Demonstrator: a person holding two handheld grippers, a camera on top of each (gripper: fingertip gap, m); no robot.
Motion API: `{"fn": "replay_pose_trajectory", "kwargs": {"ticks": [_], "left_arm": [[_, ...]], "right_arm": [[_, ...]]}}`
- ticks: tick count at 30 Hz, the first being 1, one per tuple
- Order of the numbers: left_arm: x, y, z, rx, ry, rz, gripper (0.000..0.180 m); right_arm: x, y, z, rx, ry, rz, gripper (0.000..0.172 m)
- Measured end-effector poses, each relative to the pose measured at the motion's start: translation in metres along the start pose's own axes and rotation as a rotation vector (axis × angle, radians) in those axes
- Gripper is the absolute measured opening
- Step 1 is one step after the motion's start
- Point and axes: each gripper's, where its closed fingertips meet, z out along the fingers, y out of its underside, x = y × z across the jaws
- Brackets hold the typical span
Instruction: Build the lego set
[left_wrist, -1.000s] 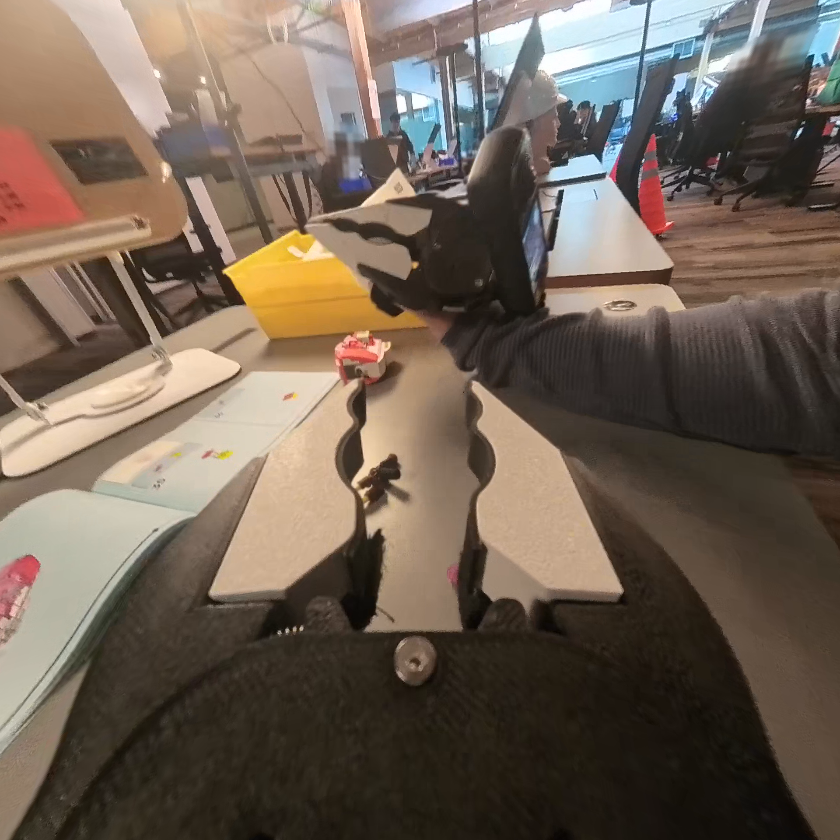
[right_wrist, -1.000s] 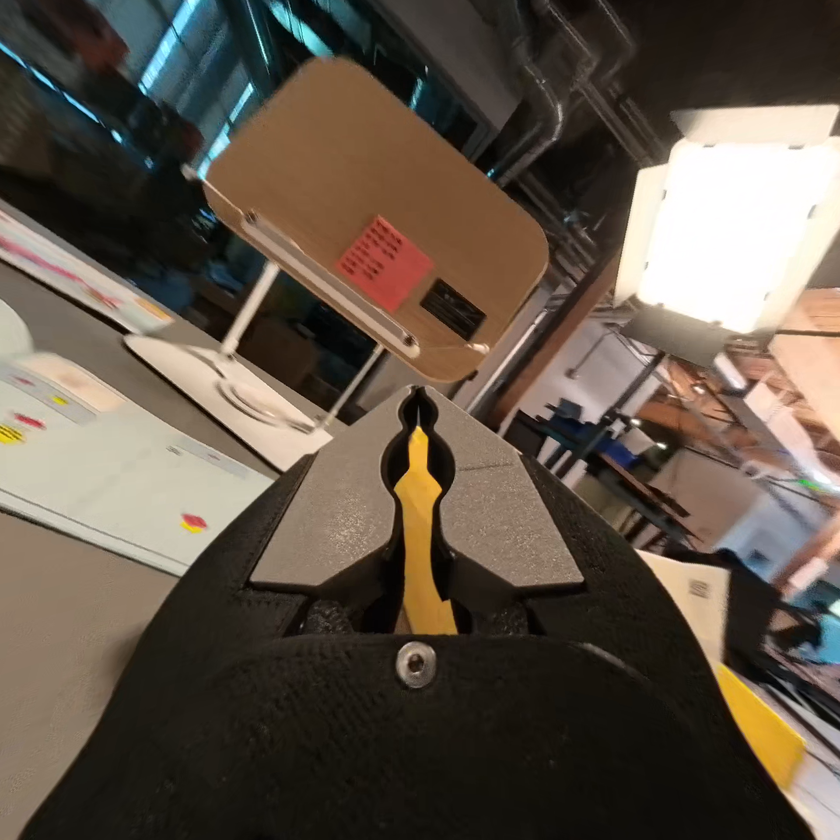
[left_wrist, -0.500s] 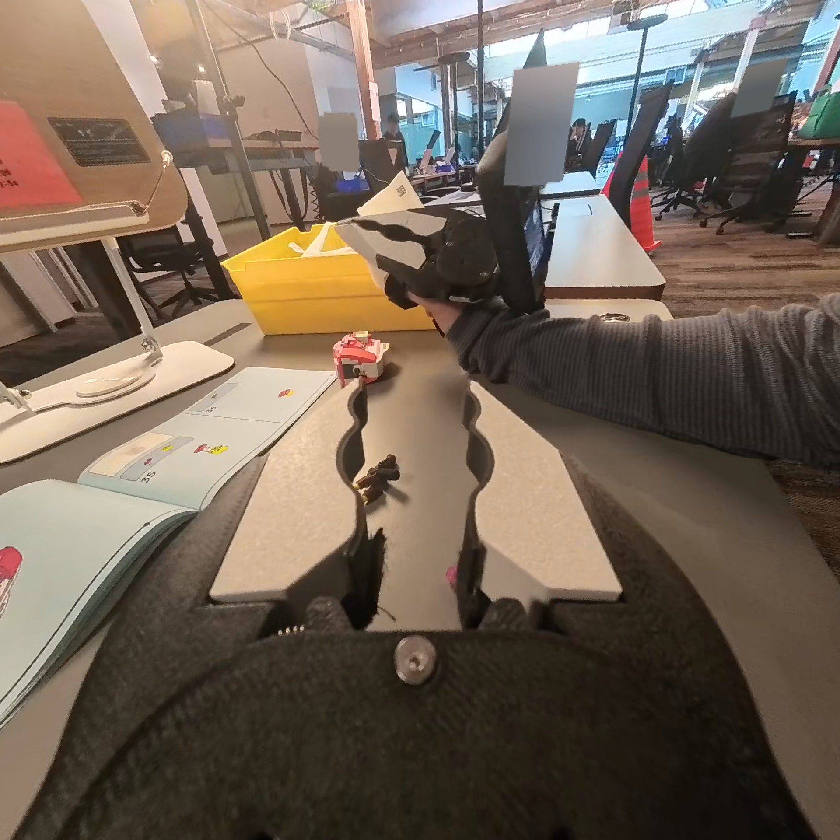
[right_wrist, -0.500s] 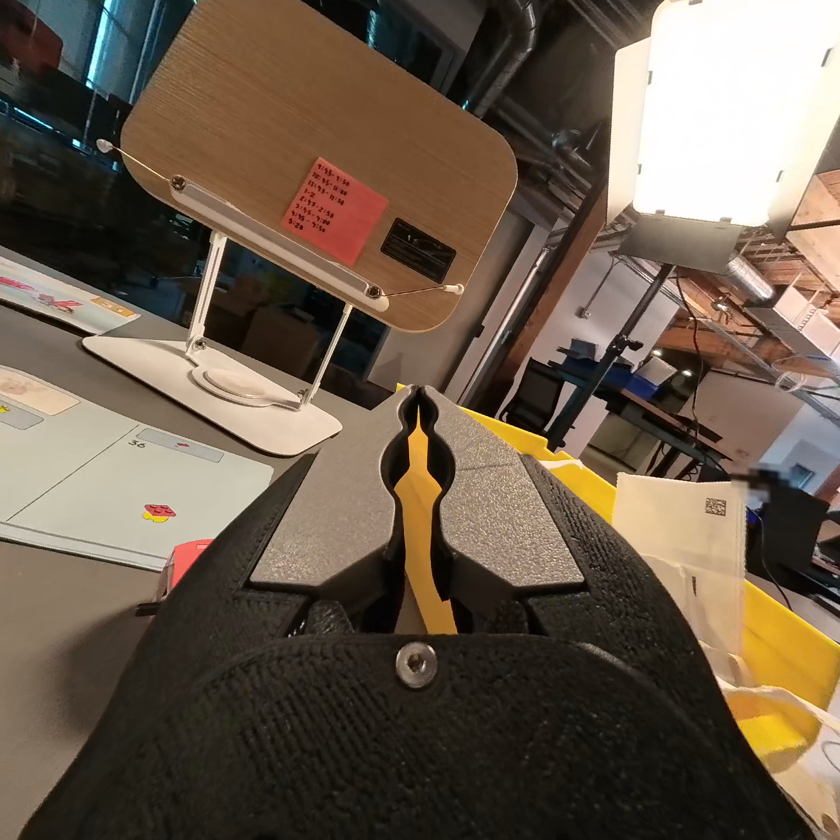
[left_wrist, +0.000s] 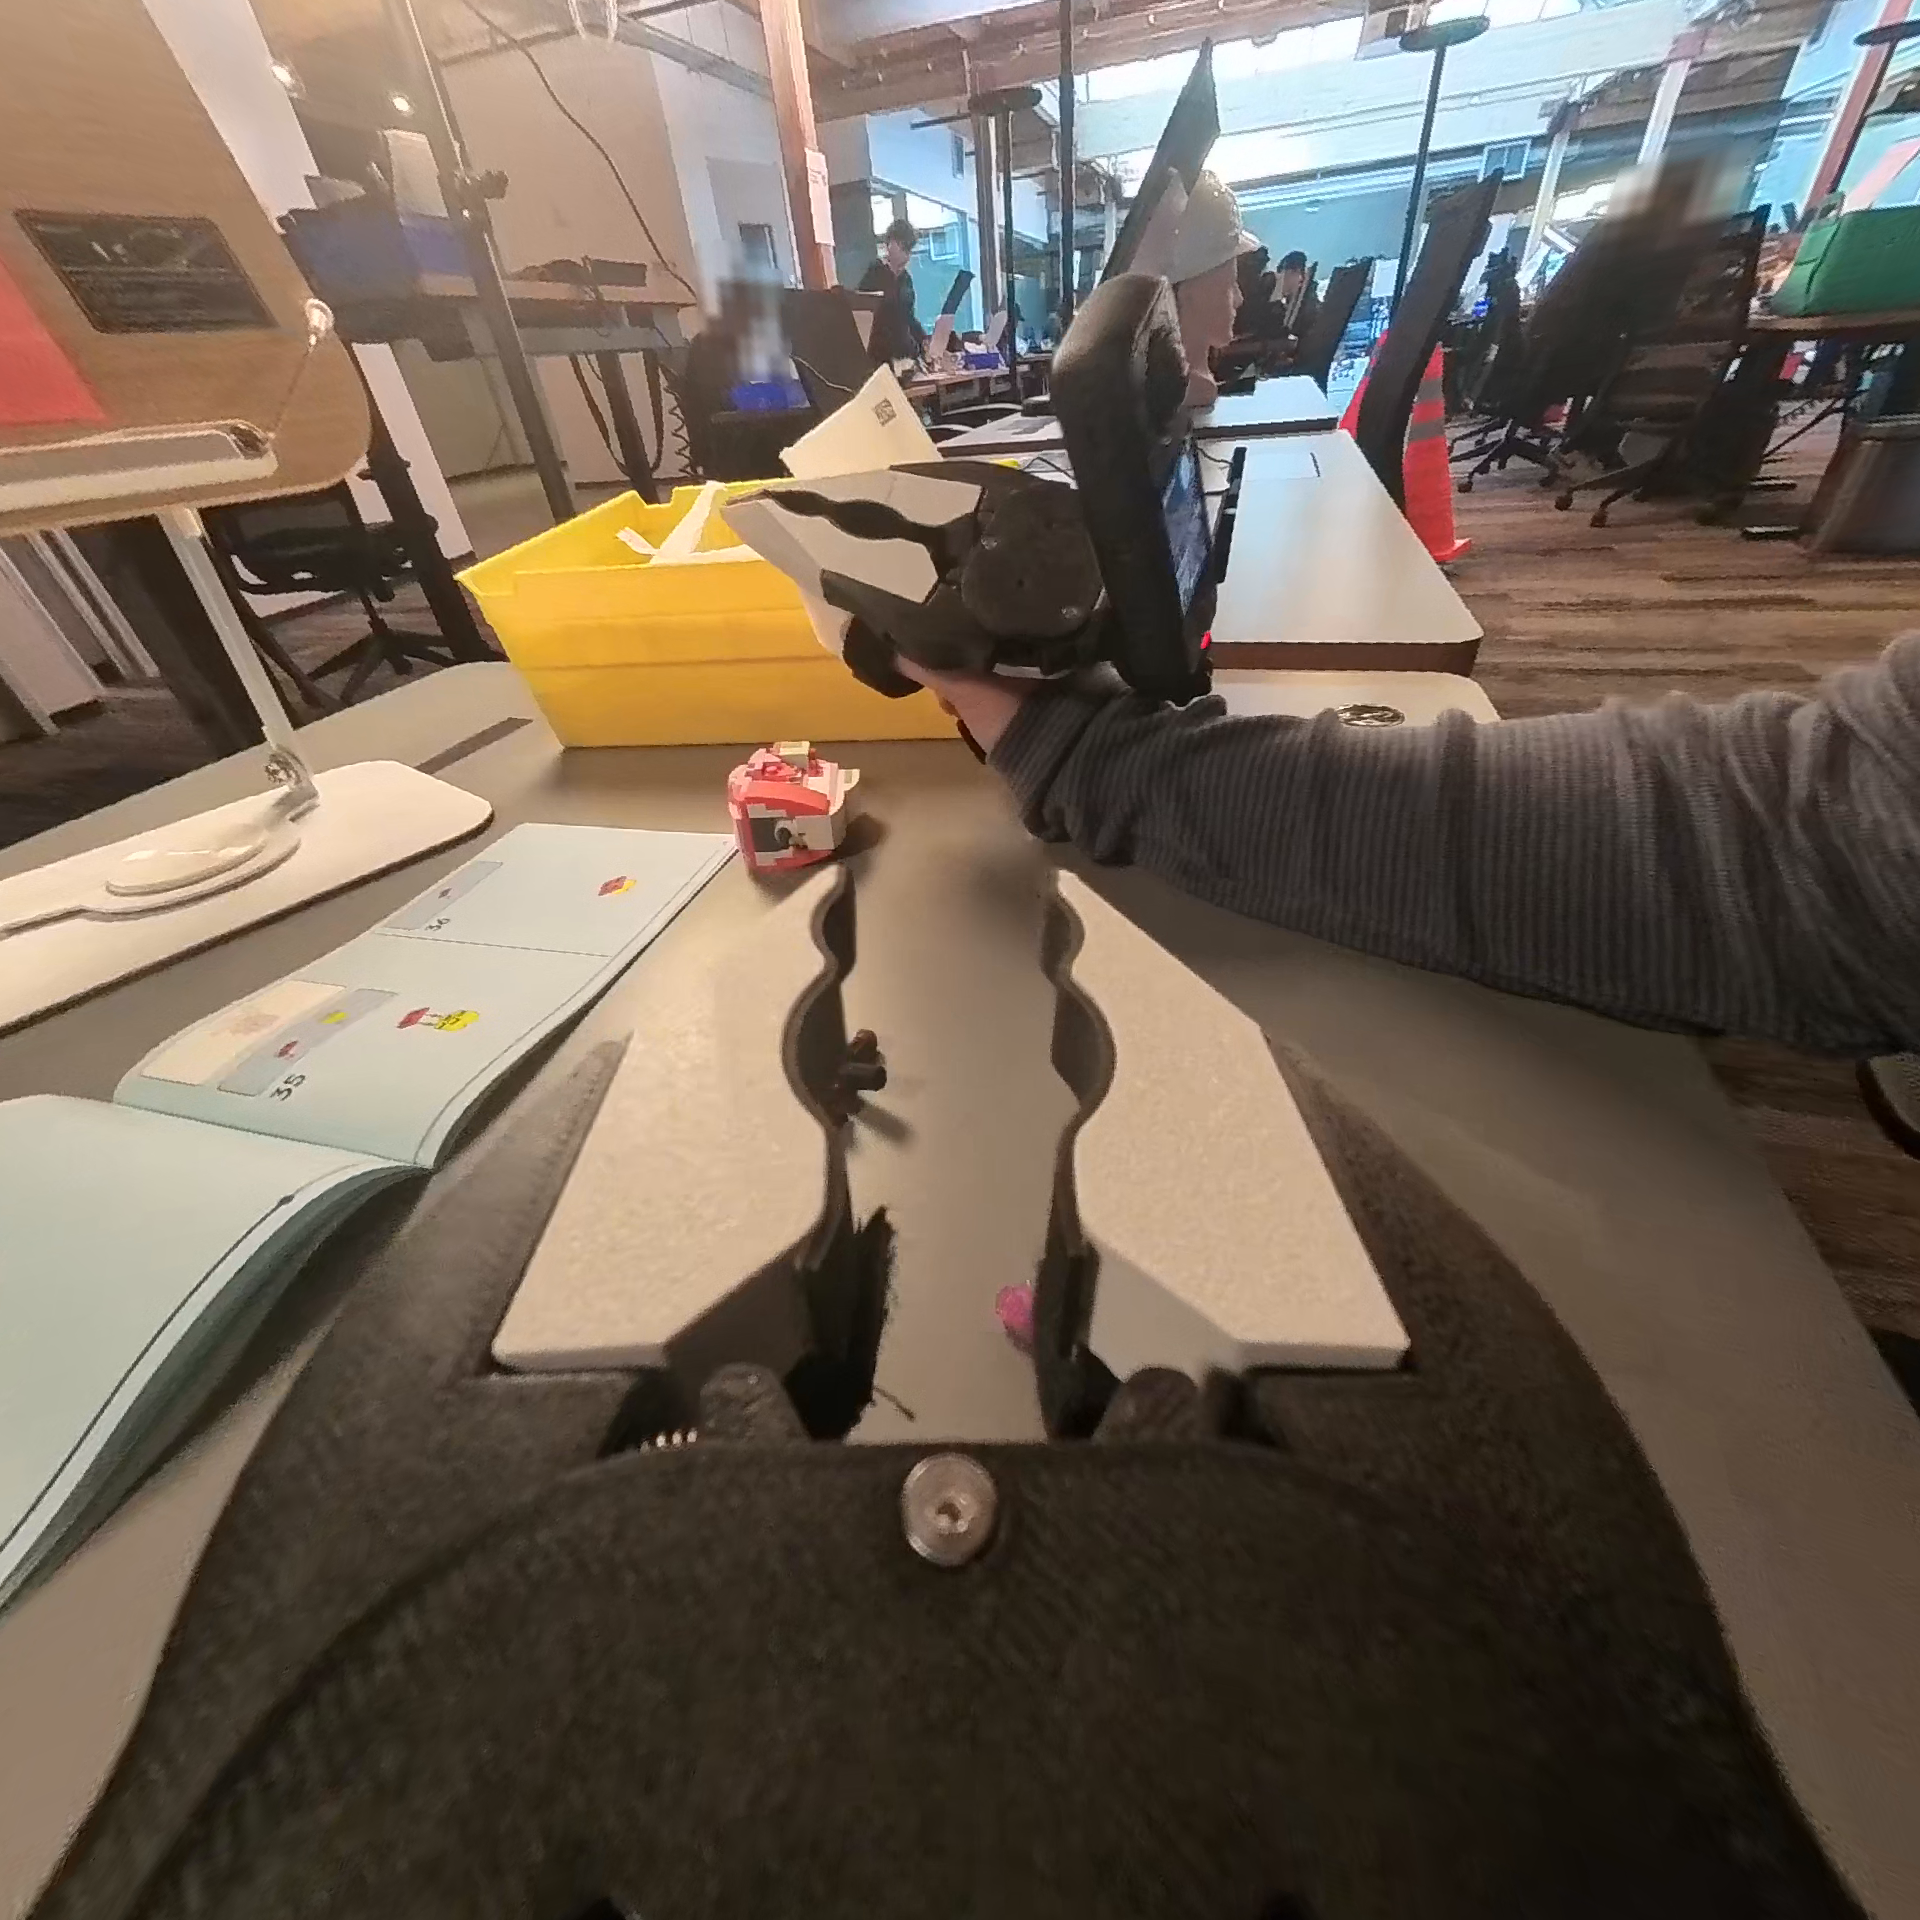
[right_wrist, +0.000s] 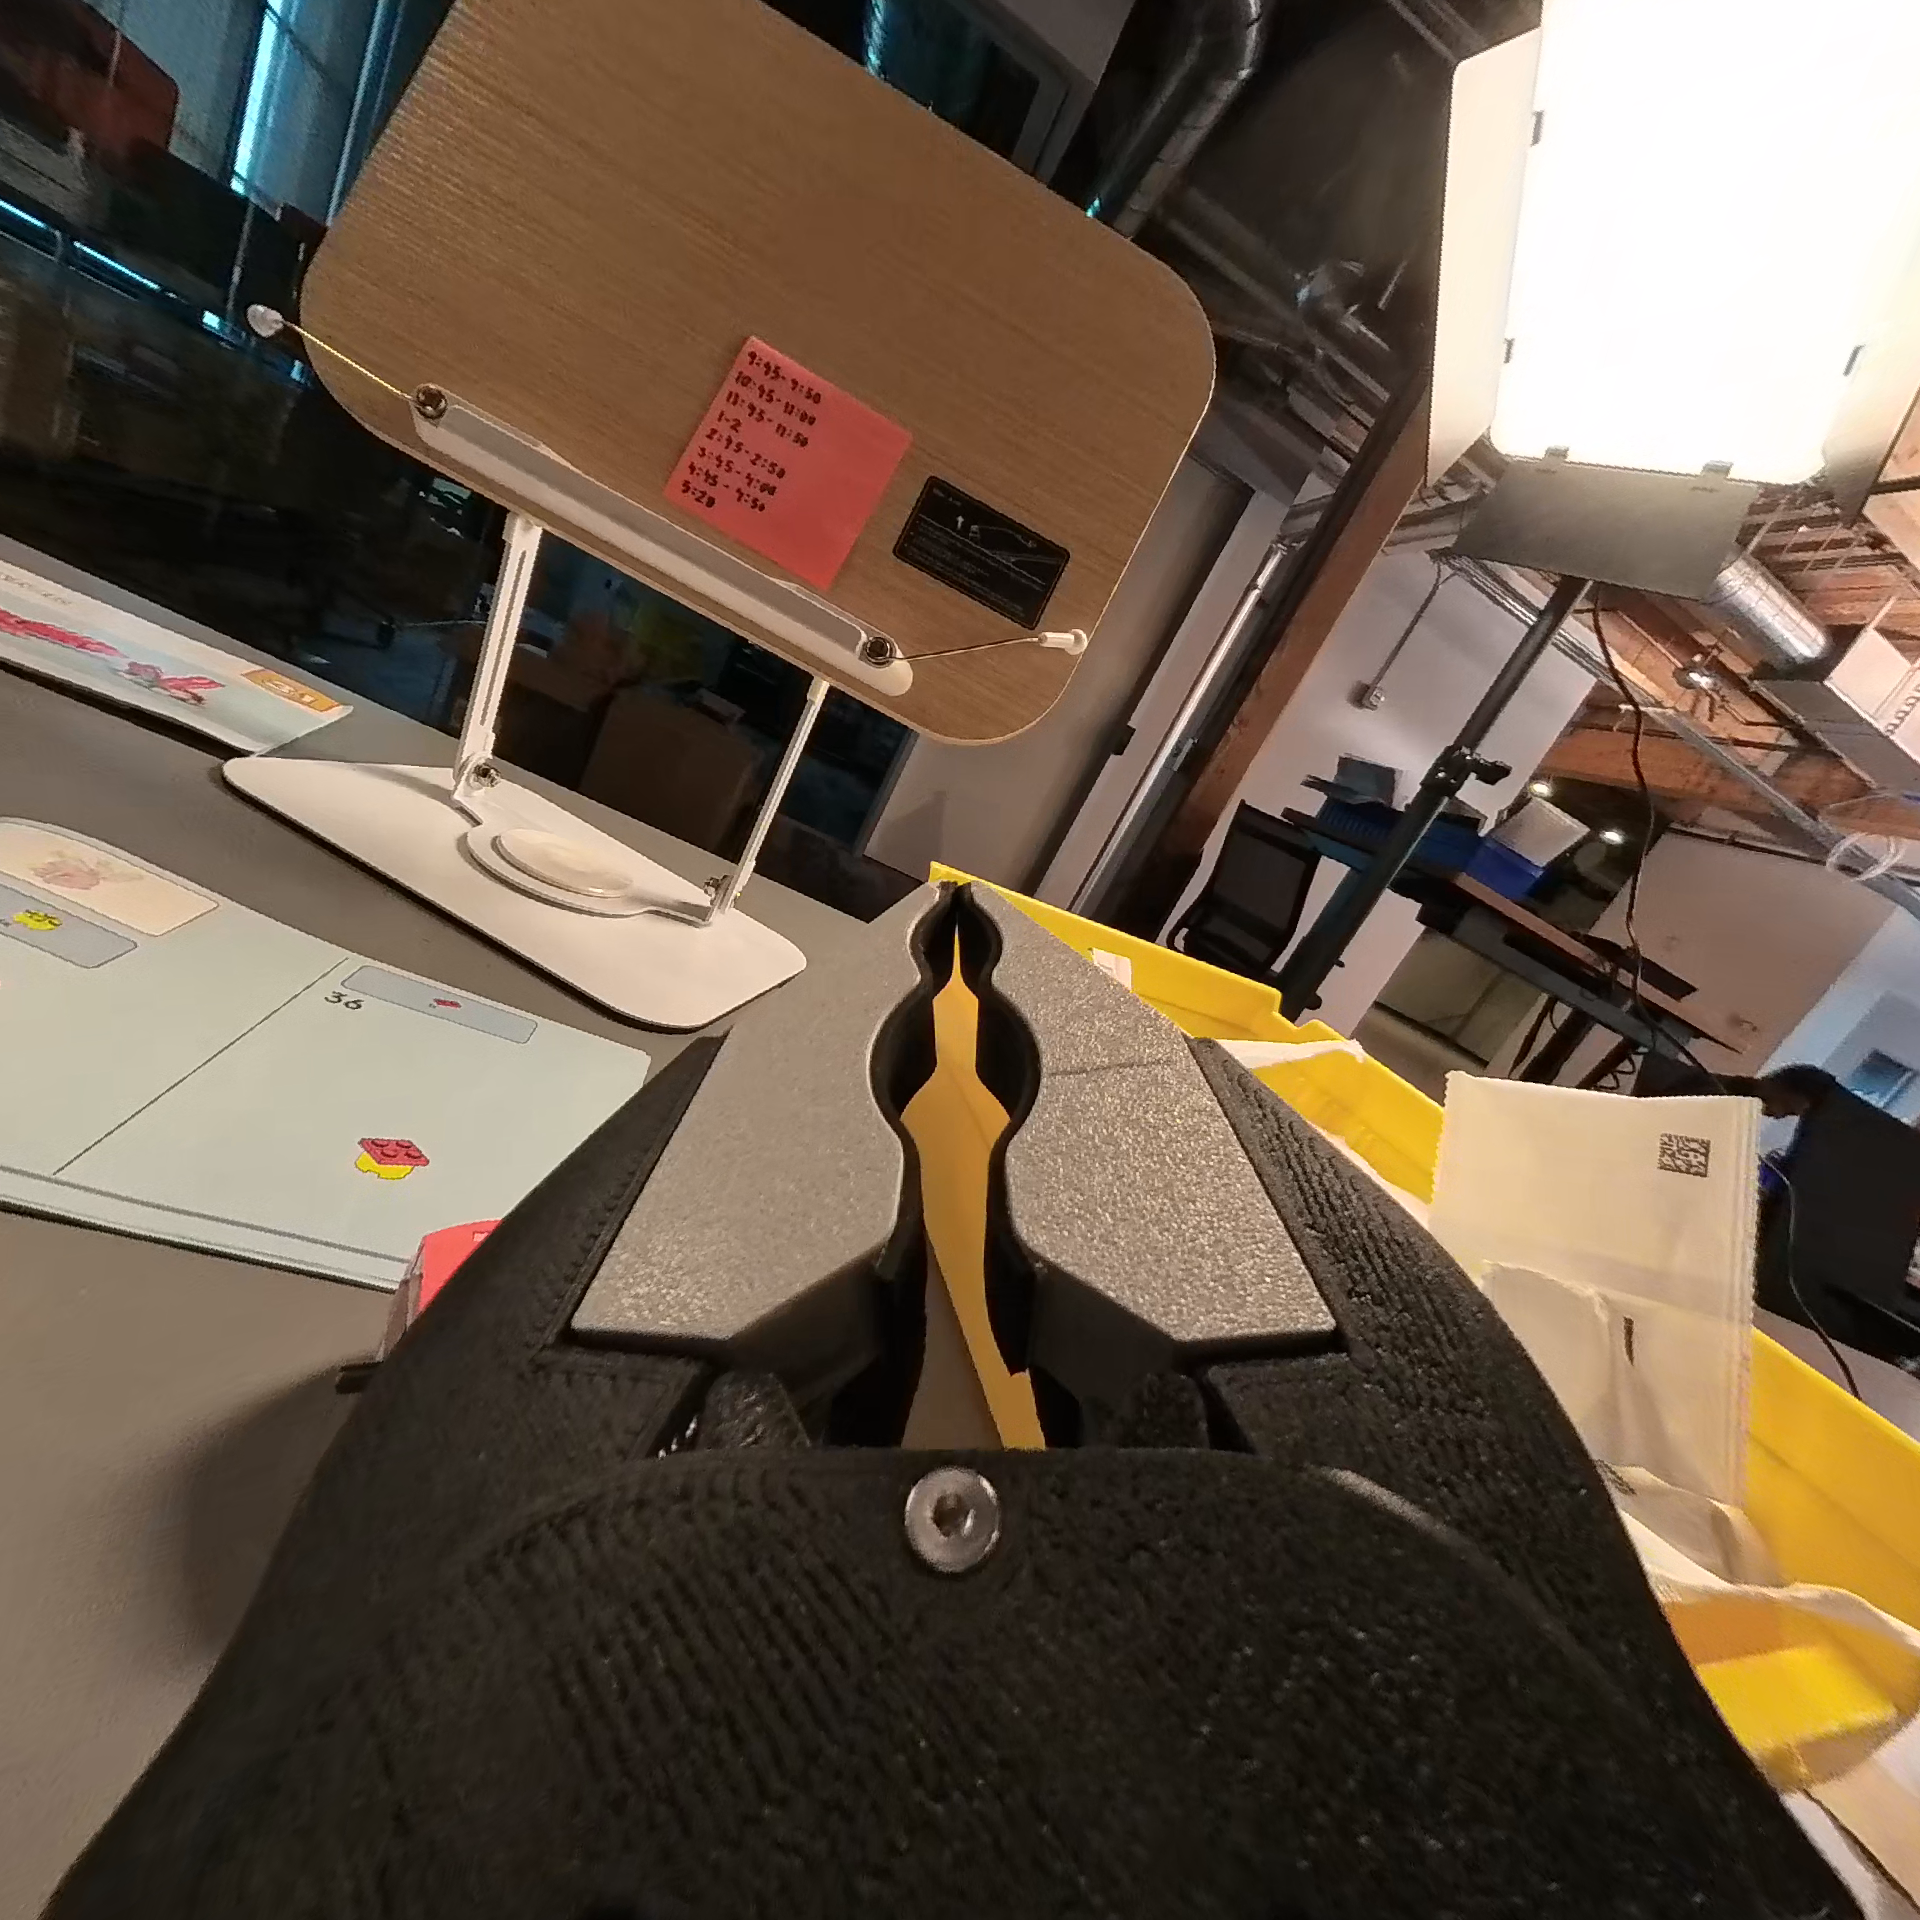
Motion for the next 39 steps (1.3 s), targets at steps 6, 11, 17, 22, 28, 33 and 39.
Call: {"fn": "replay_pose_trajectory", "kwargs": {"ticks": [6,11,17,22,28,33,39], "left_arm": [[-0.002,-0.001,-0.001,0.009,-0.003,-0.016,0.033],[-0.002,-0.001,0.0,0.007,-0.002,-0.015,0.034],[-0.002,-0.001,0.0,0.008,-0.001,-0.015,0.034],[-0.002,-0.001,0.0,0.007,-0.002,-0.016,0.034],[-0.003,-0.001,0.0,0.009,-0.002,-0.02,0.033],[-0.004,-0.001,-0.001,0.014,-0.005,-0.029,0.034],[-0.005,-0.002,-0.001,0.017,-0.006,-0.038,0.033]], "right_arm": [[-0.001,0.0,0.0,-0.002,-0.004,-0.001,0.0],[-0.001,0.0,0.0,-0.002,-0.005,-0.002,0.0],[0.026,0.012,-0.002,-0.065,0.117,0.092,0.0],[0.038,0.008,-0.006,-0.068,0.13,0.159,0.001],[-0.026,0.013,-0.008,-0.288,-0.332,0.375,0.051],[-0.063,0.044,-0.026,-0.524,-0.487,0.423,0.076],[-0.087,0.073,-0.044,-0.711,-0.548,0.441,0.111]]}}
